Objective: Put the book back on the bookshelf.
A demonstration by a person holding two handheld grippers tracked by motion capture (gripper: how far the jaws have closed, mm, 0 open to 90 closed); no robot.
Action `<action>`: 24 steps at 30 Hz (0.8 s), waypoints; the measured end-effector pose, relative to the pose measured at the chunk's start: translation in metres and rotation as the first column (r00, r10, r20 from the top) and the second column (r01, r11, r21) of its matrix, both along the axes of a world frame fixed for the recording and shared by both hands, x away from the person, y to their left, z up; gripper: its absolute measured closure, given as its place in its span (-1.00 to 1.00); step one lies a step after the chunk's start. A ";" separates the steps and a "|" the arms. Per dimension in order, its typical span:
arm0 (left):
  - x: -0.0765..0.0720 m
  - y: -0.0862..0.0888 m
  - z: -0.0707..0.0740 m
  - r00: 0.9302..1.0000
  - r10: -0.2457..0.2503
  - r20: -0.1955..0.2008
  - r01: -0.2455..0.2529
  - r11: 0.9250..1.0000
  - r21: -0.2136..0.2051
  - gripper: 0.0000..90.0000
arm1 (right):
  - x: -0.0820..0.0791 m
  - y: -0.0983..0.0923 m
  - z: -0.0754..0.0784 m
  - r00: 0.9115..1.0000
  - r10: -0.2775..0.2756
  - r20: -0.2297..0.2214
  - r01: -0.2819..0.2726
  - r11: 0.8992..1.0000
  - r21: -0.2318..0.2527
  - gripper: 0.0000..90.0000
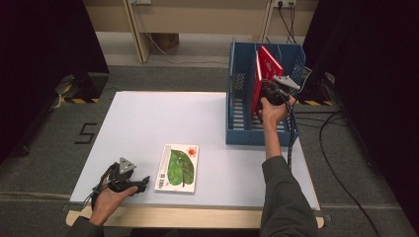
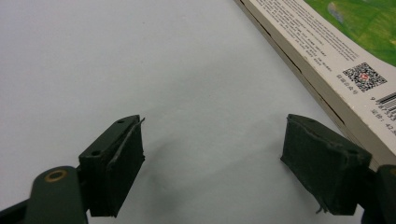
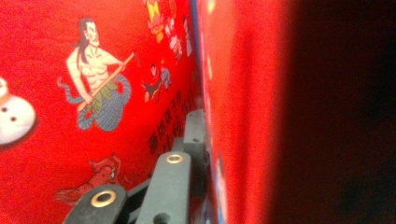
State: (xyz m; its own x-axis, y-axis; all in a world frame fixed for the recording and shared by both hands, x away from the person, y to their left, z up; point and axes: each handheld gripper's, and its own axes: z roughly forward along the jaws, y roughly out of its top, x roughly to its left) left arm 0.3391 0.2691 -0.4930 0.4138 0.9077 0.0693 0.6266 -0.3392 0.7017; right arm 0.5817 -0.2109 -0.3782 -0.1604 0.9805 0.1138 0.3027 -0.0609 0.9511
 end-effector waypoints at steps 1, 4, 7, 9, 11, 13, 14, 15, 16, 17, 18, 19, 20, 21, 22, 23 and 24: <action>0.000 0.000 0.000 1.000 0.000 0.003 0.000 1.000 0.002 -0.56 | 0.000 0.000 0.000 1.000 0.001 -0.001 -0.001 1.000 0.001 0.73; 0.000 0.000 0.000 1.000 -0.001 0.000 0.001 1.000 0.000 -0.56 | 0.000 -0.001 0.002 1.000 0.006 -0.018 -0.006 1.000 -0.001 0.72; 0.000 0.000 0.000 1.000 -0.001 0.002 0.001 1.000 0.003 -0.57 | -0.001 0.000 0.003 1.000 0.006 -0.027 -0.006 1.000 -0.002 0.71; 0.000 0.000 0.000 1.000 -0.001 0.001 0.001 1.000 0.000 -0.56 | -0.001 0.000 0.004 0.999 0.008 -0.035 -0.008 1.000 -0.004 0.71; 0.000 0.000 0.000 1.000 -0.002 0.001 0.002 1.000 0.003 -0.56 | 0.000 0.002 0.005 0.999 0.013 -0.036 -0.013 1.000 -0.005 0.71; 0.000 0.000 0.000 1.000 -0.003 0.000 0.003 1.000 0.000 -0.56 | 0.000 0.004 0.005 0.999 0.013 -0.047 -0.014 1.000 -0.005 0.71; 0.000 0.000 0.000 1.000 -0.004 0.000 0.004 1.000 0.001 -0.56 | 0.000 0.004 0.005 0.999 0.015 -0.047 -0.015 1.000 -0.007 0.71; 0.000 0.000 0.000 1.000 -0.004 0.000 0.004 1.000 0.001 -0.56 | 0.000 0.004 0.005 0.999 0.015 -0.047 -0.015 1.000 -0.007 0.71; 0.000 0.000 0.000 1.000 -0.004 0.001 0.004 1.000 0.002 -0.56 | 0.000 0.003 0.005 0.999 0.017 -0.048 -0.017 1.000 -0.006 0.70; 0.000 0.000 0.000 1.000 -0.004 0.001 0.004 1.000 0.002 -0.56 | 0.000 0.003 0.005 0.999 0.017 -0.048 -0.017 1.000 -0.006 0.70; 0.000 0.000 0.000 1.000 -0.004 -0.001 0.004 1.000 0.001 -0.56 | -0.001 0.003 0.005 0.998 0.023 -0.052 -0.023 1.000 -0.006 0.69; 0.000 0.000 0.000 1.000 -0.004 -0.001 0.004 1.000 0.001 -0.57 | -0.001 0.003 0.005 0.998 0.023 -0.052 -0.023 1.000 -0.006 0.69; 0.000 0.000 0.000 1.000 -0.002 0.000 0.002 1.000 -0.001 -0.57 | -0.002 0.002 0.007 0.998 0.034 -0.061 -0.034 0.999 0.000 0.68; 0.000 0.000 0.000 1.000 -0.002 0.000 0.002 1.000 -0.001 -0.57 | -0.002 0.002 0.007 0.998 0.034 -0.061 -0.034 0.999 0.000 0.68; 0.000 -0.001 0.000 1.000 -0.002 0.002 0.002 1.000 0.001 -0.57 | -0.004 0.002 0.008 0.997 0.047 -0.064 -0.047 0.999 -0.007 0.66; 0.000 -0.001 0.000 1.000 -0.002 0.002 0.002 1.000 0.001 -0.56 | -0.005 0.003 0.008 0.996 0.052 -0.067 -0.053 0.999 -0.006 0.65; 0.000 -0.001 0.000 1.000 -0.002 0.002 0.002 1.000 0.001 -0.56 | -0.006 0.003 0.009 0.996 0.056 -0.069 -0.057 0.998 -0.011 0.65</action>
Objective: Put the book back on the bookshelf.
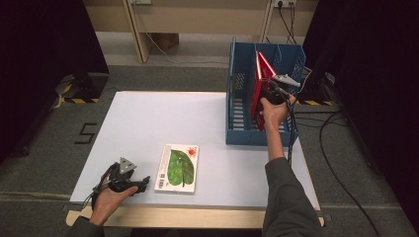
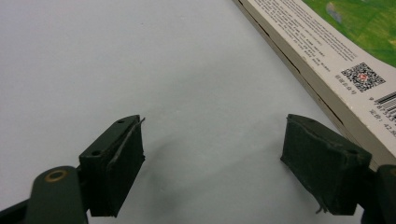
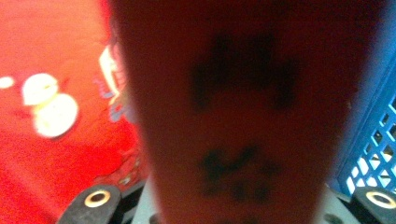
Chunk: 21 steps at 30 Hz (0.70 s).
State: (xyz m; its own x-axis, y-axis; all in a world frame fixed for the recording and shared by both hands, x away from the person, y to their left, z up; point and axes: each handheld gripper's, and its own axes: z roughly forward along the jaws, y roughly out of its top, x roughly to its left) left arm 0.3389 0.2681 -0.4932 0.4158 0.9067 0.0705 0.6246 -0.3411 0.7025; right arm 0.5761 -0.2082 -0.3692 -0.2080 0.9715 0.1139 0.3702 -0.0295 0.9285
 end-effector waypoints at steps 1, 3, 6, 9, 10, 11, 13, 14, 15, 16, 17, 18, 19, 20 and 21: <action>0.000 0.000 0.000 1.000 0.001 -0.001 -0.001 1.000 -0.001 -0.56 | -0.001 0.001 0.001 1.000 -0.002 -0.005 0.002 1.000 0.002 0.63; 0.000 0.000 0.000 1.000 0.002 0.000 -0.002 1.000 -0.001 -0.57 | -0.003 0.000 0.002 1.000 0.003 -0.010 -0.003 1.000 0.007 0.61; 0.000 0.000 0.000 1.000 0.001 -0.001 -0.001 1.000 -0.002 -0.56 | -0.006 -0.001 0.006 1.000 0.016 -0.020 -0.016 1.000 0.001 0.57; 0.000 0.000 0.000 1.000 0.002 -0.001 -0.002 1.000 -0.003 -0.57 | -0.011 -0.002 0.010 0.999 0.036 -0.035 -0.036 0.999 0.002 0.53; 0.000 0.000 0.000 1.000 0.002 -0.002 -0.002 1.000 -0.003 -0.57 | -0.013 -0.002 0.011 0.999 0.039 -0.032 -0.039 0.999 -0.010 0.53; 0.000 0.000 0.000 1.000 0.002 -0.002 -0.002 1.000 -0.003 -0.57 | -0.015 -0.002 0.012 0.998 0.041 -0.036 -0.042 0.999 -0.018 0.50; 0.000 0.000 0.000 1.000 0.002 0.000 -0.002 1.000 0.000 -0.57 | -0.019 -0.002 0.010 0.998 0.043 -0.034 -0.044 0.999 -0.009 0.49; 0.000 0.000 0.000 1.000 0.002 0.000 -0.002 1.000 0.001 -0.57 | -0.021 -0.003 0.009 0.998 0.048 -0.032 -0.048 0.999 -0.006 0.49; 0.000 0.000 0.000 1.000 0.002 -0.001 -0.002 1.000 -0.001 -0.57 | -0.023 -0.003 0.009 0.998 0.051 -0.033 -0.051 0.999 -0.002 0.48; 0.000 0.000 0.000 1.000 0.003 -0.002 -0.003 1.000 -0.002 -0.57 | -0.024 -0.004 0.008 0.998 0.053 -0.033 -0.053 0.999 -0.004 0.47; 0.000 0.000 0.000 1.000 0.003 -0.001 -0.003 1.000 -0.002 -0.57 | -0.025 -0.004 0.008 0.998 0.055 -0.035 -0.056 0.998 -0.004 0.46; 0.000 0.000 0.000 1.000 0.003 -0.001 -0.003 1.000 -0.001 -0.57 | -0.027 -0.004 0.007 0.998 0.056 -0.034 -0.056 0.998 0.004 0.44; 0.000 0.000 0.000 1.000 0.003 -0.001 -0.003 1.000 -0.002 -0.57 | -0.029 -0.005 0.007 0.998 0.059 -0.035 -0.059 0.998 0.004 0.40; 0.000 0.000 0.000 1.000 0.003 -0.001 -0.003 1.000 -0.002 -0.57 | -0.031 -0.006 0.006 0.997 0.063 -0.036 -0.063 0.998 0.014 0.36; 0.000 0.000 0.000 1.000 0.003 -0.002 -0.003 1.000 -0.003 -0.57 | -0.034 -0.008 0.005 0.997 0.066 -0.032 -0.065 0.998 0.027 0.32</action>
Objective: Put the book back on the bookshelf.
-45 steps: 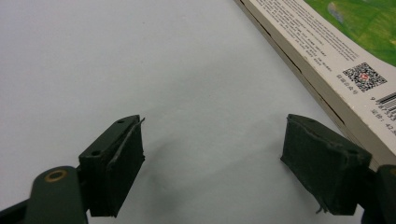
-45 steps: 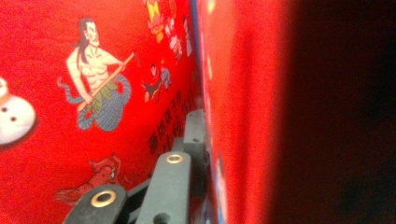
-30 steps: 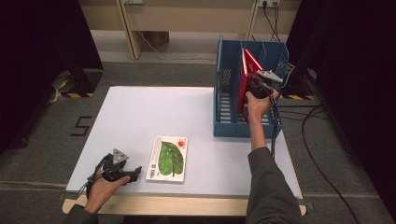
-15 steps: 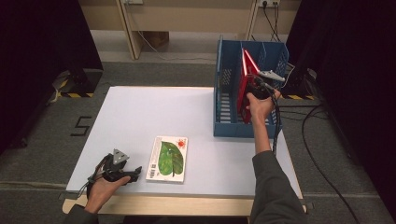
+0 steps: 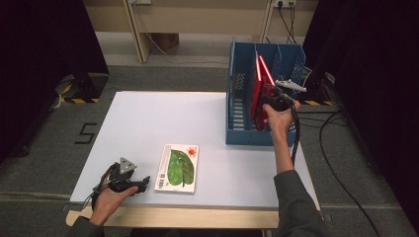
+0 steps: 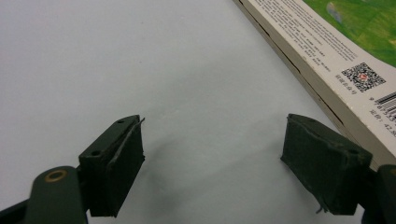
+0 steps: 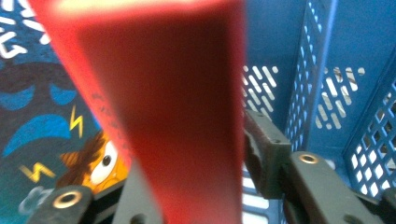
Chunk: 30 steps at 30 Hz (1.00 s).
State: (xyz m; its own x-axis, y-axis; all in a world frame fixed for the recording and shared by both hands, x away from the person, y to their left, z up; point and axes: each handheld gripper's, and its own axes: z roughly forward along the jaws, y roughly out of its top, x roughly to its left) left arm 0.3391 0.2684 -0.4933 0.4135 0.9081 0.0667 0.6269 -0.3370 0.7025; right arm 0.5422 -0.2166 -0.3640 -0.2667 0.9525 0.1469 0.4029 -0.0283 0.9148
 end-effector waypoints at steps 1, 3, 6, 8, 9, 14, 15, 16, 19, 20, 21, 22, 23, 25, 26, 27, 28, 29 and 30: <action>0.000 0.000 0.000 1.000 0.000 0.000 0.000 1.000 0.000 -0.57 | 0.000 0.000 0.000 1.000 0.000 0.000 0.000 1.000 0.000 0.32; 0.000 0.000 0.000 1.000 0.001 0.000 -0.001 1.000 -0.001 -0.57 | -0.011 -0.005 -0.004 1.000 0.025 0.011 -0.025 1.000 -0.006 0.31; 0.000 0.000 0.000 1.000 0.001 -0.001 -0.001 1.000 0.000 -0.57 | -0.023 -0.010 -0.007 0.999 0.048 0.016 -0.048 0.998 -0.028 0.32; 0.000 0.000 0.000 1.000 0.000 -0.005 0.000 1.000 0.002 -0.57 | -0.029 -0.013 -0.008 0.998 0.062 0.020 -0.061 0.998 -0.034 0.36; 0.000 0.000 0.000 1.000 0.000 -0.005 0.000 1.000 0.002 -0.57 | -0.032 -0.014 -0.009 0.997 0.071 0.024 -0.070 0.997 -0.038 0.38; 0.000 0.000 0.000 1.000 0.003 -0.006 -0.003 1.000 0.000 -0.57 | -0.038 -0.017 -0.013 0.995 0.099 0.021 -0.097 0.993 -0.066 0.50; 0.000 0.000 0.000 1.000 0.003 -0.006 -0.003 1.000 -0.001 -0.58 | -0.039 -0.016 -0.014 0.994 0.109 0.017 -0.107 0.991 -0.077 0.51; 0.000 0.001 0.000 1.000 0.001 -0.010 -0.001 1.000 0.001 -0.59 | -0.040 -0.016 -0.015 0.993 0.113 0.020 -0.111 0.989 -0.100 0.57; 0.000 0.000 0.000 1.000 0.002 -0.005 -0.002 1.000 0.001 -0.58 | -0.041 -0.016 -0.016 0.992 0.125 0.023 -0.123 0.990 -0.075 0.63; 0.000 0.000 0.000 1.000 0.002 -0.007 -0.002 1.000 0.000 -0.59 | -0.040 -0.015 -0.017 0.991 0.131 0.023 -0.129 0.989 -0.067 0.63; 0.000 0.000 0.000 1.000 0.002 -0.007 -0.002 1.000 0.000 -0.59 | -0.039 -0.014 -0.017 0.991 0.133 0.028 -0.131 0.989 -0.067 0.62; 0.000 0.000 0.000 1.000 0.002 -0.007 -0.002 1.000 0.003 -0.59 | -0.039 -0.012 -0.018 0.990 0.138 0.032 -0.135 0.988 -0.074 0.61; 0.000 0.000 0.000 1.000 0.004 -0.006 -0.004 1.000 0.004 -0.58 | -0.038 -0.009 -0.017 0.989 0.143 0.029 -0.140 0.987 -0.076 0.60; 0.000 0.000 0.000 1.000 0.003 -0.007 -0.003 1.000 0.003 -0.58 | -0.037 -0.006 -0.017 0.989 0.148 0.028 -0.145 0.986 -0.083 0.59; 0.000 0.000 0.000 1.000 0.001 -0.007 -0.001 1.000 0.002 -0.58 | -0.035 0.000 -0.017 0.988 0.153 0.036 -0.149 0.984 -0.100 0.57; 0.000 0.000 0.000 1.000 0.001 -0.006 -0.001 1.000 0.003 -0.58 | -0.034 0.002 -0.017 0.988 0.152 0.034 -0.148 0.984 -0.099 0.57; 0.000 0.000 0.000 1.000 0.001 -0.007 -0.001 1.000 0.005 -0.58 | -0.033 0.004 -0.017 0.988 0.148 0.034 -0.145 0.985 -0.097 0.56; 0.000 0.000 0.000 1.000 0.001 -0.007 -0.001 1.000 0.004 -0.58 | -0.031 0.005 -0.017 0.989 0.146 0.033 -0.142 0.985 -0.102 0.56; 0.000 0.000 0.000 1.000 0.000 -0.009 0.000 1.000 0.003 -0.58 | -0.030 0.005 -0.017 0.989 0.144 0.032 -0.140 0.985 -0.101 0.56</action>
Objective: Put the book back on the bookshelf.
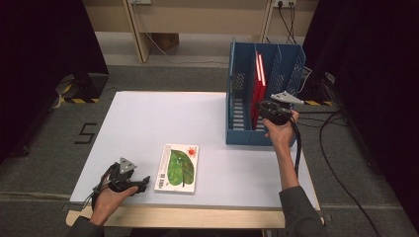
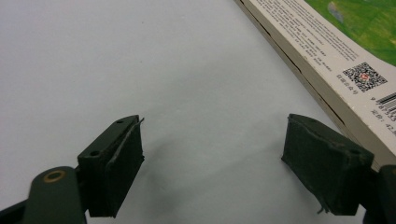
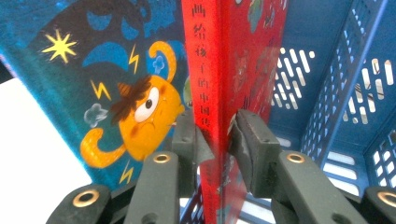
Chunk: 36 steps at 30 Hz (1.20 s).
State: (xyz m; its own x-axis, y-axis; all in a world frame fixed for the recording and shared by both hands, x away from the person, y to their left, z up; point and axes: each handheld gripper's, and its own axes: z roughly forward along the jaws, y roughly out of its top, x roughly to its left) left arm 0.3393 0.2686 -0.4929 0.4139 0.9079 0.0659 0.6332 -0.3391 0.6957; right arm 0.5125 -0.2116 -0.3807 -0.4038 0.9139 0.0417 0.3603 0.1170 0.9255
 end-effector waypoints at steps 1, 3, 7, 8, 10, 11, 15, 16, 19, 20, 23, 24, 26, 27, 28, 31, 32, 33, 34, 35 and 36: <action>0.000 0.000 0.000 1.000 0.000 0.001 0.000 1.000 -0.002 -0.58 | 0.001 0.000 0.000 1.000 -0.003 -0.004 0.003 1.000 0.003 0.56; 0.000 0.000 0.000 1.000 0.001 0.004 -0.001 1.000 -0.001 -0.58 | 0.003 0.000 0.000 1.000 -0.004 -0.005 0.004 1.000 0.004 0.56; 0.000 0.000 0.000 1.000 0.002 0.003 -0.002 1.000 -0.005 -0.58 | 0.003 0.000 0.000 1.000 -0.003 -0.008 0.003 1.000 -0.009 0.56; 0.000 0.000 0.000 1.000 0.001 0.003 -0.001 1.000 -0.002 -0.58 | 0.003 -0.001 0.000 1.000 0.003 -0.007 -0.003 1.000 -0.010 0.56; 0.000 0.000 0.000 1.000 0.000 0.002 0.000 1.000 -0.002 -0.58 | 0.000 -0.001 -0.002 1.000 0.015 -0.016 -0.016 0.999 -0.041 0.60; 0.000 0.000 0.000 1.000 0.000 -0.001 0.000 1.000 -0.005 -0.58 | -0.001 -0.001 -0.002 1.000 0.017 -0.010 -0.018 0.998 -0.058 0.62; 0.000 0.000 0.000 1.000 0.001 -0.001 -0.001 1.000 -0.005 -0.58 | -0.005 -0.004 -0.003 0.999 0.043 -0.008 -0.044 0.996 -0.082 0.68; 0.000 0.000 0.000 1.000 0.001 -0.001 -0.001 1.000 -0.005 -0.58 | -0.006 -0.005 -0.003 0.999 0.050 -0.011 -0.051 0.995 -0.084 0.69; 0.000 0.000 0.000 1.000 0.002 -0.002 -0.002 1.000 -0.005 -0.59 | -0.006 -0.006 -0.002 0.998 0.059 -0.017 -0.060 0.994 -0.089 0.70; 0.001 0.000 0.000 1.000 0.001 -0.002 -0.001 1.000 -0.005 -0.59 | -0.006 -0.006 -0.002 0.998 0.062 -0.015 -0.063 0.994 -0.093 0.70; 0.000 0.000 0.000 1.000 0.003 0.000 -0.003 1.000 -0.005 -0.59 | -0.004 -0.005 -0.002 0.998 0.059 -0.008 -0.060 0.993 -0.098 0.70; 0.000 0.000 0.000 1.000 0.001 0.000 -0.001 1.000 -0.002 -0.59 | -0.002 -0.005 -0.002 0.998 0.057 -0.016 -0.058 0.994 -0.091 0.70; 0.000 0.000 0.000 1.000 0.002 0.000 -0.002 1.000 -0.004 -0.59 | 0.002 -0.005 -0.002 0.999 0.051 -0.017 -0.052 0.995 -0.084 0.70; 0.000 0.000 0.000 1.000 0.002 0.000 -0.002 1.000 -0.004 -0.58 | 0.002 -0.005 -0.002 0.999 0.051 -0.017 -0.052 0.995 -0.084 0.70; 0.000 0.000 0.000 1.000 0.002 0.000 -0.002 1.000 -0.004 -0.58 | 0.003 -0.005 -0.002 0.999 0.049 -0.019 -0.050 0.996 -0.078 0.71; 0.001 0.000 0.000 1.000 0.002 0.003 -0.002 1.000 -0.005 -0.59 | 0.008 -0.005 -0.001 0.998 0.057 -0.029 -0.059 0.995 -0.074 0.70; 0.001 0.000 0.000 1.000 0.002 0.003 -0.002 1.000 -0.005 -0.59 | 0.008 -0.005 -0.001 0.998 0.057 -0.029 -0.059 0.995 -0.074 0.70; 0.001 0.000 -0.001 1.000 0.003 0.004 -0.003 1.000 -0.005 -0.59 | 0.008 -0.005 -0.001 0.998 0.055 -0.029 -0.058 0.995 -0.077 0.70; 0.000 0.000 0.000 1.000 0.002 0.006 -0.002 1.000 -0.003 -0.58 | 0.009 -0.005 -0.001 0.998 0.054 -0.034 -0.056 0.996 -0.072 0.70; 0.000 0.000 0.000 1.000 0.003 0.005 -0.003 1.000 -0.004 -0.58 | 0.009 -0.006 -0.001 0.998 0.054 -0.036 -0.056 0.996 -0.072 0.70; 0.000 0.000 0.000 1.000 0.003 0.005 -0.003 1.000 -0.005 -0.58 | 0.009 -0.006 -0.001 0.998 0.056 -0.040 -0.059 0.996 -0.072 0.70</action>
